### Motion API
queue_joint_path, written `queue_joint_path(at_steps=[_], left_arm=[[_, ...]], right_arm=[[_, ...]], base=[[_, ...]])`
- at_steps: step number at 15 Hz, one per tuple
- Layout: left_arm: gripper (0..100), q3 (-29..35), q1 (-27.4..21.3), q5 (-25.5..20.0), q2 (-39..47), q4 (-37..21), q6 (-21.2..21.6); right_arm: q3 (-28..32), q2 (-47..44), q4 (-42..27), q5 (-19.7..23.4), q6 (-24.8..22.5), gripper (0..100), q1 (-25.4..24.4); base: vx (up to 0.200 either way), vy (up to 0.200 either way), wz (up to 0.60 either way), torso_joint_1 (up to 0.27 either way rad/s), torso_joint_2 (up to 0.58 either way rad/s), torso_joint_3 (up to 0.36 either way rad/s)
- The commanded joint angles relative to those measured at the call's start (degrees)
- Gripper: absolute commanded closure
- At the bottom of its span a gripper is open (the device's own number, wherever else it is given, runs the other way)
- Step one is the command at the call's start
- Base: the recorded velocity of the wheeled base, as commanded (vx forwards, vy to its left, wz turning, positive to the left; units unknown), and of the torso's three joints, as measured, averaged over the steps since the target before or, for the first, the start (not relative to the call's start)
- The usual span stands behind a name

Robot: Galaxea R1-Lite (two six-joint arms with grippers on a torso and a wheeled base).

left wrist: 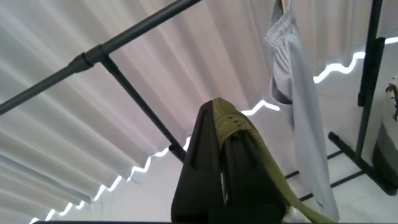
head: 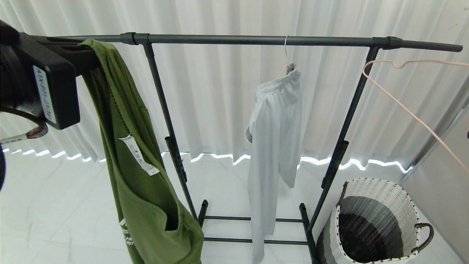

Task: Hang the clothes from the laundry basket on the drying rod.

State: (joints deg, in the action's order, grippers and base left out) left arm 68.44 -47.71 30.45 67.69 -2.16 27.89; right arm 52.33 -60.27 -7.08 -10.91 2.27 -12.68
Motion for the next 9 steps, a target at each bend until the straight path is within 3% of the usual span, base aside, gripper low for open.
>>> queue_joint_path(at_steps=[1, 9], left_arm=[[100, -0.1, 0.0, 0.0, 0.1, 0.0, 0.4], [100, -0.3, 2.4, 0.2, 0.8, 0.0, 2.3]], right_arm=[[0.0, 1.7, 0.0, 1.2, -0.5, 100, -7.1], [0.2, 1.2, -4.2, 1.5, -0.2, 100, -36.6]], base=[[0.0, 0.0, 0.0, 0.0, 0.0, 0.0], [0.0, 0.0, 0.0, 0.0, 0.0, 0.0]])
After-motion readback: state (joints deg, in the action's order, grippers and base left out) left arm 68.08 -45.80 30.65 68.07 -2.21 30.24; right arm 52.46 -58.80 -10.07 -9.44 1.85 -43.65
